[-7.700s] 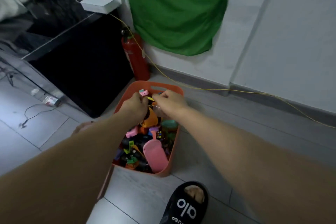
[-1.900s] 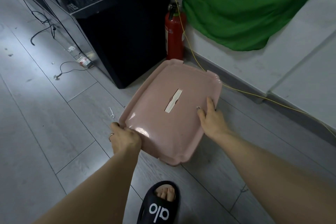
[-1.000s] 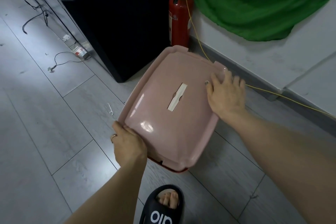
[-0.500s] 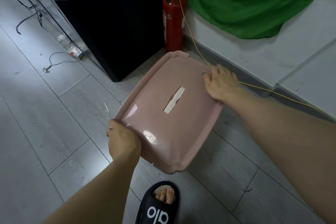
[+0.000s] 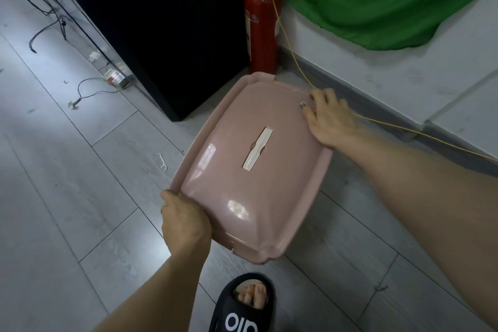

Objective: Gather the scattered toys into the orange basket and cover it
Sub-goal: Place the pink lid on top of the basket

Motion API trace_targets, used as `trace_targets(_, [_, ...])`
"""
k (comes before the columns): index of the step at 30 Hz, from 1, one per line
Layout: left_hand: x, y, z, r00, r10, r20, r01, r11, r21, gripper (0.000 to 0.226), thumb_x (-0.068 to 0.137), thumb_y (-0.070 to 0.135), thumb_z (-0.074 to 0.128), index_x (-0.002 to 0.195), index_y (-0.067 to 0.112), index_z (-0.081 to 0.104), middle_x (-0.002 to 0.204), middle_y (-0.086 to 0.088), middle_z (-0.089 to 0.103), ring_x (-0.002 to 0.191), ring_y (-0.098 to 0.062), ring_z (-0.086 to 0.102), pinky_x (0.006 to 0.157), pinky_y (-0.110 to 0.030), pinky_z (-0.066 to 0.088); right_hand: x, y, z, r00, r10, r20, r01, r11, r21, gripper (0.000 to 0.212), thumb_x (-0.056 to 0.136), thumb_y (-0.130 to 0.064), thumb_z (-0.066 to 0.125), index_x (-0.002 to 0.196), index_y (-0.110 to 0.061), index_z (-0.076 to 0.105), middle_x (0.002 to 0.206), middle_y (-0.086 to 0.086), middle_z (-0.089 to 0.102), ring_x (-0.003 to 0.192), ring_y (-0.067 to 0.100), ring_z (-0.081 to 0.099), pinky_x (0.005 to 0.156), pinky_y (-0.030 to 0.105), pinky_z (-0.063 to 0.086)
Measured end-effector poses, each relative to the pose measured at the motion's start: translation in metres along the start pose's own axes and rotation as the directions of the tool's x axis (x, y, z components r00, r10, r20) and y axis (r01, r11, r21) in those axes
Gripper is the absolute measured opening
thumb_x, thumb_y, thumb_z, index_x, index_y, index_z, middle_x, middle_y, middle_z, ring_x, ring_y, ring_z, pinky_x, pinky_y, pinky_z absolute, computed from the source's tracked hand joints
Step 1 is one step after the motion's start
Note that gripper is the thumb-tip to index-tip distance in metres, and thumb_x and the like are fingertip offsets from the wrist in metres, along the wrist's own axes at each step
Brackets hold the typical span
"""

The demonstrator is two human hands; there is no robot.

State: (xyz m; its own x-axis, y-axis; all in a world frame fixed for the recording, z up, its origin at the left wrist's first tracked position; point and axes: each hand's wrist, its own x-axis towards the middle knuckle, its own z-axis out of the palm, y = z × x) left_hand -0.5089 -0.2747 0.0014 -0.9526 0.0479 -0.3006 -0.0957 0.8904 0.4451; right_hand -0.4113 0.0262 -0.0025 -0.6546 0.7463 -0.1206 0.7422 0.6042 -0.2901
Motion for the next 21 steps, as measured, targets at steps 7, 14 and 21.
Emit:
trace_targets(7, [0.005, 0.002, 0.002, 1.0, 0.013, -0.025, -0.014, 0.999, -0.032, 0.027, 0.104, 0.029, 0.016, 0.11, 0.011, 0.034, 0.116, -0.025, 0.053, 0.092, -0.041, 0.052, 0.075, -0.044, 0.033, -0.019, 0.013, 0.01, 0.996, 0.071, -0.049, -0.067, 0.995, 0.077, 0.041, 0.102, -0.046, 0.031, 0.134, -0.022, 0.037, 0.131, 0.018, 0.039, 0.11, 0.044, 0.053, 0.094, 0.046, 0.043])
trace_targets(14, [0.006, 0.002, 0.013, 0.977, -0.21, -0.021, 0.202, 0.959, -0.198, 0.041, 0.103, 0.041, 0.025, 0.121, 0.005, 0.036, 0.112, -0.027, 0.058, 0.095, -0.042, 0.055, 0.074, -0.043, 0.035, -0.005, 0.016, -0.003, 0.998, 0.057, 0.025, -0.057, 0.998, 0.023, 0.044, 0.1, -0.053, 0.031, 0.127, -0.02, 0.041, 0.133, 0.019, 0.047, 0.116, 0.043, 0.051, 0.094, 0.047, 0.041])
trace_targets(21, [0.007, 0.006, 0.019, 0.846, -0.519, 0.121, 0.526, 0.777, -0.345, 0.059, 0.092, 0.059, 0.036, 0.119, 0.008, 0.045, 0.096, -0.016, 0.048, 0.085, -0.036, 0.05, 0.082, -0.048, 0.048, 0.034, -0.012, -0.015, 0.978, 0.184, 0.098, -0.194, 0.975, 0.108, 0.066, 0.099, -0.054, 0.026, 0.135, -0.001, 0.043, 0.136, 0.026, 0.051, 0.123, 0.042, 0.05, 0.094, 0.045, 0.042])
